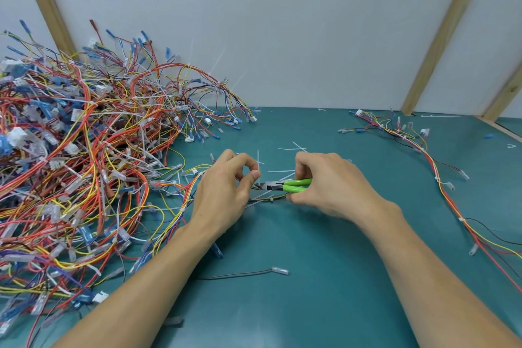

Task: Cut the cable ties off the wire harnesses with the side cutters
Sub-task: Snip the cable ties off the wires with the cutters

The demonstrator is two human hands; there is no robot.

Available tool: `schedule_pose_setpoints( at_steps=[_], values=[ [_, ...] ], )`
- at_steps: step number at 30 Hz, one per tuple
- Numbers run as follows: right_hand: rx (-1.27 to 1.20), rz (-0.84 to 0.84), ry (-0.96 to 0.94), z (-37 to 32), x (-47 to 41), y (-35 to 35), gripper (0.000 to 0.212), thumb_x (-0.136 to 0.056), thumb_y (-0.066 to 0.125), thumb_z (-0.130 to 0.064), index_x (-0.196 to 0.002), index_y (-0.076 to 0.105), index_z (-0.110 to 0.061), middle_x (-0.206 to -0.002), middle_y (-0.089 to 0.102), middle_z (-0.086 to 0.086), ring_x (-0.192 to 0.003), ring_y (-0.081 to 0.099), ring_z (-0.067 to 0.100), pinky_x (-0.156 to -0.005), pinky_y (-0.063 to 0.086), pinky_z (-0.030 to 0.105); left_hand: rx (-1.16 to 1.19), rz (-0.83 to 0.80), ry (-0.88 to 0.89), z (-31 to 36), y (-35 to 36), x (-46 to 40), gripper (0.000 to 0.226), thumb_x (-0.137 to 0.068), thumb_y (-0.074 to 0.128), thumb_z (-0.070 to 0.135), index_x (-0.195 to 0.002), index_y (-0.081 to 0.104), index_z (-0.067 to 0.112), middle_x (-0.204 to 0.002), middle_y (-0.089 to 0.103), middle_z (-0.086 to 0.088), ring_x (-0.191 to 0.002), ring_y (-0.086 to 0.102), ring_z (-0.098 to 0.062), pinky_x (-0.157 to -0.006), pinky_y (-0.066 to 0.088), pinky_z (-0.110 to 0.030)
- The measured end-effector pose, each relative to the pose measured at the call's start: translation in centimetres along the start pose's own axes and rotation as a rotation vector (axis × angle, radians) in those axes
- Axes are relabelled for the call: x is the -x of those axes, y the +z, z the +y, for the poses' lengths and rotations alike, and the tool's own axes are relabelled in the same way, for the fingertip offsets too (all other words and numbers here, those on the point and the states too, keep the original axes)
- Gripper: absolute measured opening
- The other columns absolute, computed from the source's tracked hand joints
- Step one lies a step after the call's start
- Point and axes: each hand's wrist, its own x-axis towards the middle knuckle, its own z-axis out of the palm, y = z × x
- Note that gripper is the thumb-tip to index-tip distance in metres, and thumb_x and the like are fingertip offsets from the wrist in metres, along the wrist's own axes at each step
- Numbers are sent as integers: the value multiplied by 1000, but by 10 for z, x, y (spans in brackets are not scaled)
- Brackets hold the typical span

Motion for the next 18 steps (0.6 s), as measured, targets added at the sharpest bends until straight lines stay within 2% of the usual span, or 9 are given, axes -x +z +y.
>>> schedule_pose_setpoints(
  at_steps=[18],
  values=[
    [8, 12, 2, 1, 0, 1, 33, -70, 77, -44, -81, 50, -28, -84, 63, -14, -83, 57, 16, -57, 32, 31, 15, -13, -13, 2, 0, 1, 13, -95, 66, 25, -86, 61, 33, -78, 44, 8, -79, 50, 7, -61, 33, -28]
  ],
)
